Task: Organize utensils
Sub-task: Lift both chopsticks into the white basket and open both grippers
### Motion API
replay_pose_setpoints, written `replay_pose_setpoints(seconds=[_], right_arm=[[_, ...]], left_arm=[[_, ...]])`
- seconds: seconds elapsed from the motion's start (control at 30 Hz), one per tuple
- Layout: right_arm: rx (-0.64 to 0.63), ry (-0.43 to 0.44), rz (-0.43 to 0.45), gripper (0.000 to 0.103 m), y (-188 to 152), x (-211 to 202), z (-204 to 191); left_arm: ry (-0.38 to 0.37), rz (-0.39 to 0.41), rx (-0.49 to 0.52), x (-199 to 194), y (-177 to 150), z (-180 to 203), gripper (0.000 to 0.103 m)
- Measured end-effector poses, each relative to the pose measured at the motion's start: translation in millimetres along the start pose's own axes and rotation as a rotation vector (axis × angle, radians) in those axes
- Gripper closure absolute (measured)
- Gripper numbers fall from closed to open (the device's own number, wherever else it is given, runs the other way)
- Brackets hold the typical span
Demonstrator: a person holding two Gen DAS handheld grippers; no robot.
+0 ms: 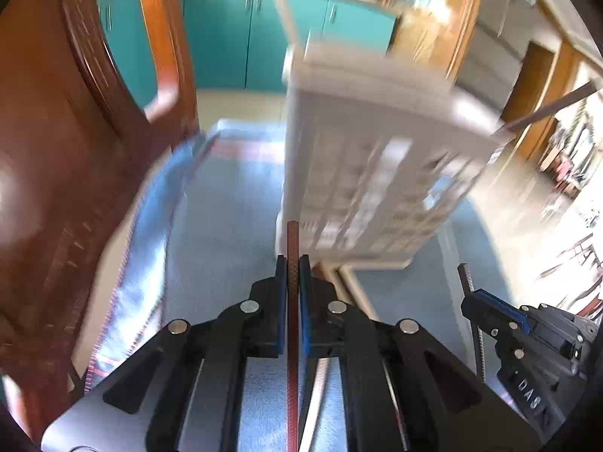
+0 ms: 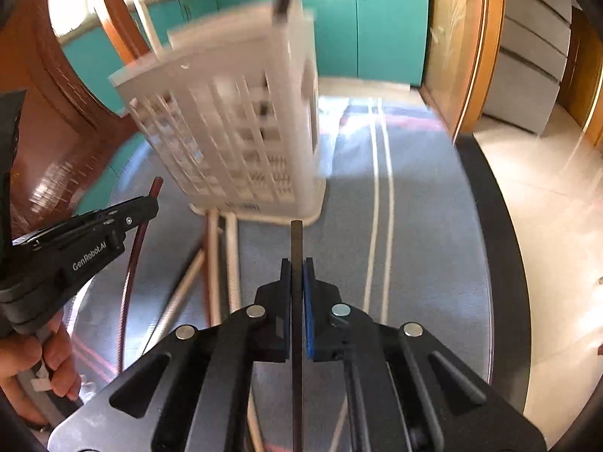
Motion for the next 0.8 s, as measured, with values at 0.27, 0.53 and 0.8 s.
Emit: replay_pose_setpoints(seconds=[0.27, 0.53, 0.8], right_arm=[[0.006, 0.077, 0.157, 0.096, 23, -91, -5], [-0.002, 0.138, 0.323, 0.096, 69, -160, -17], [0.004, 0.17, 0.483, 0.096, 134, -197, -28]], left_arm=[[-0.086, 0.257, -0.102, -102, 45, -30, 0.096], [-0.105, 0.494, -0.227, -191, 88, -56, 0.096], [-0.184, 0.692, -0.432, -239, 132, -79, 0.096]])
Point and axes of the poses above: each gripper's, at about its wrist camera, not at the fingertips, and x roughly the way its jaws point, z to its right, y to its top, the point moved 10 cm from there along x, roughly the way its jaws point, and after that the axes turned 8 degrees about y, right-handed, at the moved point
